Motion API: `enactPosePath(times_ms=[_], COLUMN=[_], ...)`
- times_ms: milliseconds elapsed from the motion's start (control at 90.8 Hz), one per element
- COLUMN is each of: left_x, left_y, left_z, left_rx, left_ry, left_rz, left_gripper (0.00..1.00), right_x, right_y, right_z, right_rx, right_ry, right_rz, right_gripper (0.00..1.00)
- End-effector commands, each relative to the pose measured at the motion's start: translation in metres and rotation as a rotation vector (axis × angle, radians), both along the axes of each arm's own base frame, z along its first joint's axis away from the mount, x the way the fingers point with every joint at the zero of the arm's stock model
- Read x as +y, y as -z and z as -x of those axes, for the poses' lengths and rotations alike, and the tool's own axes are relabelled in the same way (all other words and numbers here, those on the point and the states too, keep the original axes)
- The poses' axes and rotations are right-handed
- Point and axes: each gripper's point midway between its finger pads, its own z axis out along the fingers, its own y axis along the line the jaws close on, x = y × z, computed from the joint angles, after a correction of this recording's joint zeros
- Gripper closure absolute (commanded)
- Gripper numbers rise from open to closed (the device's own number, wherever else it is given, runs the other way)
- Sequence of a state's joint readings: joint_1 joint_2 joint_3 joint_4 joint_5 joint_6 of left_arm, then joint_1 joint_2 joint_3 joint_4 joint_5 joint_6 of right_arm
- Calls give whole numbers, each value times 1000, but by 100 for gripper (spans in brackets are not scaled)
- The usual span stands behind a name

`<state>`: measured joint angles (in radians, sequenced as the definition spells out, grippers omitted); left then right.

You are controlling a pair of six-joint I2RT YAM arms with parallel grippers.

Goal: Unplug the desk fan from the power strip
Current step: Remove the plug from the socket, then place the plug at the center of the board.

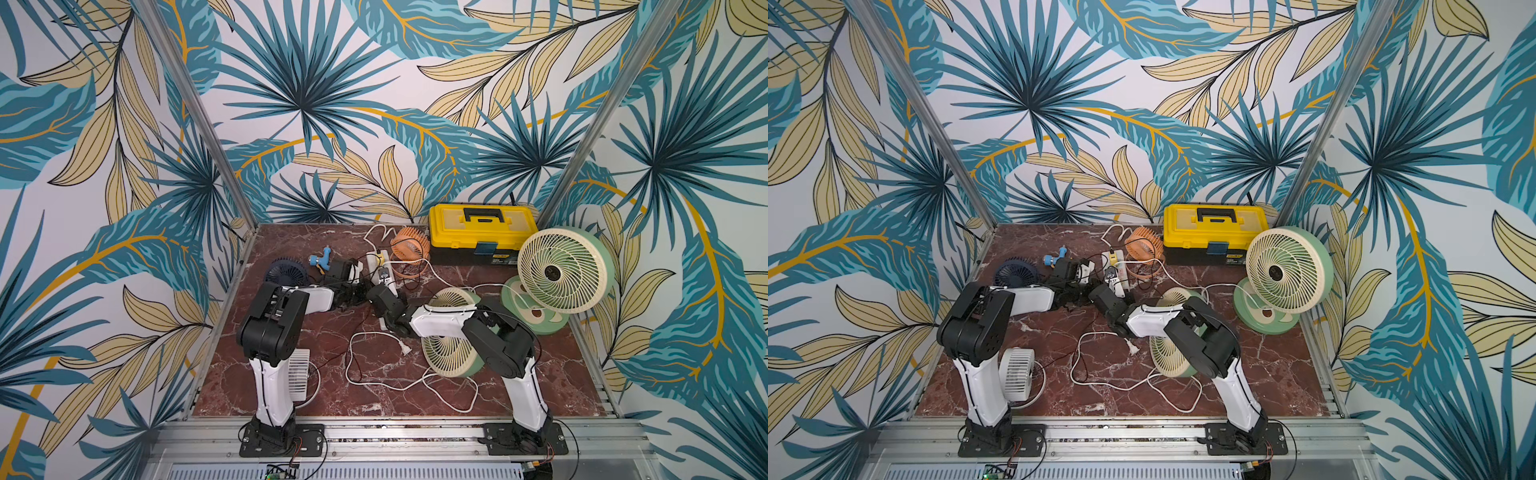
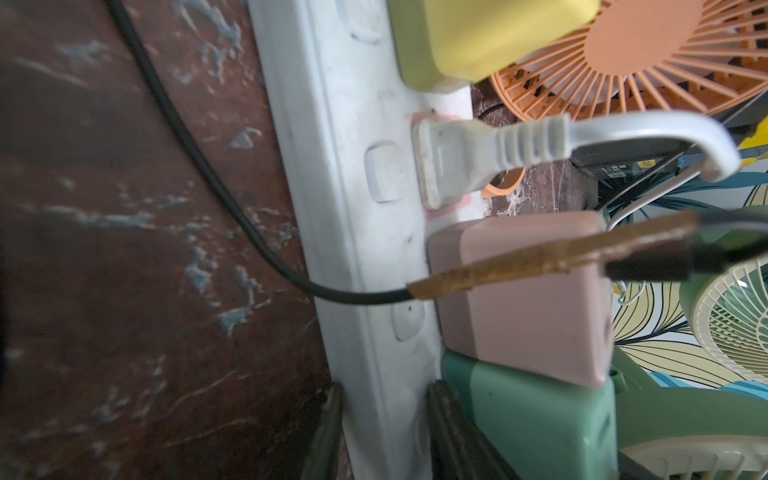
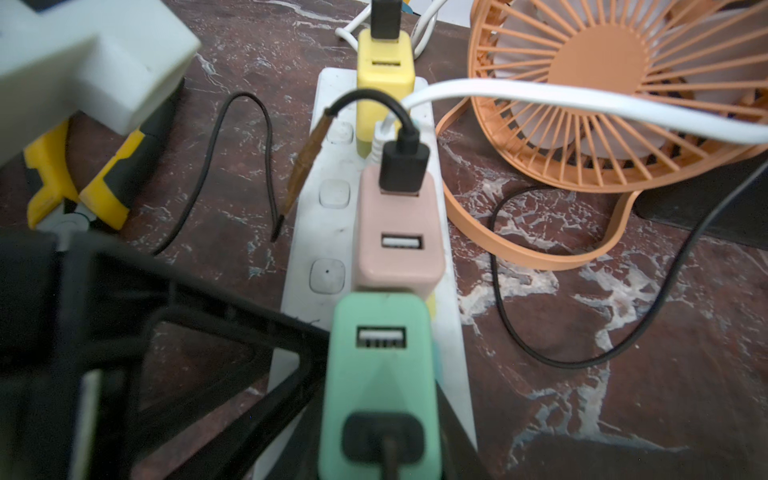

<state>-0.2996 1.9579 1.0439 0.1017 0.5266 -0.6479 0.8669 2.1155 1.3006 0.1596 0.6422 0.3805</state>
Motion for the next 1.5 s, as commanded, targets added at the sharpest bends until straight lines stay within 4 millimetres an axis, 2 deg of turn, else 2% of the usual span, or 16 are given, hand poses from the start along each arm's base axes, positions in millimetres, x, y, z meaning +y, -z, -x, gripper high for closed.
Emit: enactPosePath(times_ms=[0, 88, 264, 342, 463, 639, 782, 969, 1201, 1366, 1487], left_x=[21, 22, 23, 23, 22, 21, 19, 17, 21, 38, 58], left_y=[55, 57, 59, 59, 58, 54, 40, 3, -54, -99, -118], left_z=[17, 18, 20, 21, 20, 20, 18, 14, 10, 13, 17], left_rx=[120, 120, 119, 119, 117, 111, 84, 10, -107, -194, -218], left_ry=[-36, -38, -30, -30, -29, -29, -32, -39, -61, -106, -153], left_rz=[-175, -188, -218, -224, -221, -211, -188, -157, -112, -82, -75], left_gripper=[63, 63, 62, 62, 62, 61, 57, 55, 52, 51, 51], right_x=[9, 12, 12, 9, 1, -6, -12, -13, -9, 11, 26], right_y=[-24, -30, -39, -40, -38, -40, -50, -61, -82, -90, -93], right_z=[0, -1, 4, 4, 1, 3, 7, 16, 28, 39, 48], right_rx=[-23, -34, -68, -66, -34, -29, -22, 21, 35, 73, 86], right_ry=[-19, -30, 12, 20, 23, 40, 46, 17, -42, -139, -198], right_rz=[-136, -118, 43, 10, -133, -102, -94, -80, -119, -138, -140], right_gripper=[93, 93, 93, 93, 93, 93, 92, 92, 92, 92, 92])
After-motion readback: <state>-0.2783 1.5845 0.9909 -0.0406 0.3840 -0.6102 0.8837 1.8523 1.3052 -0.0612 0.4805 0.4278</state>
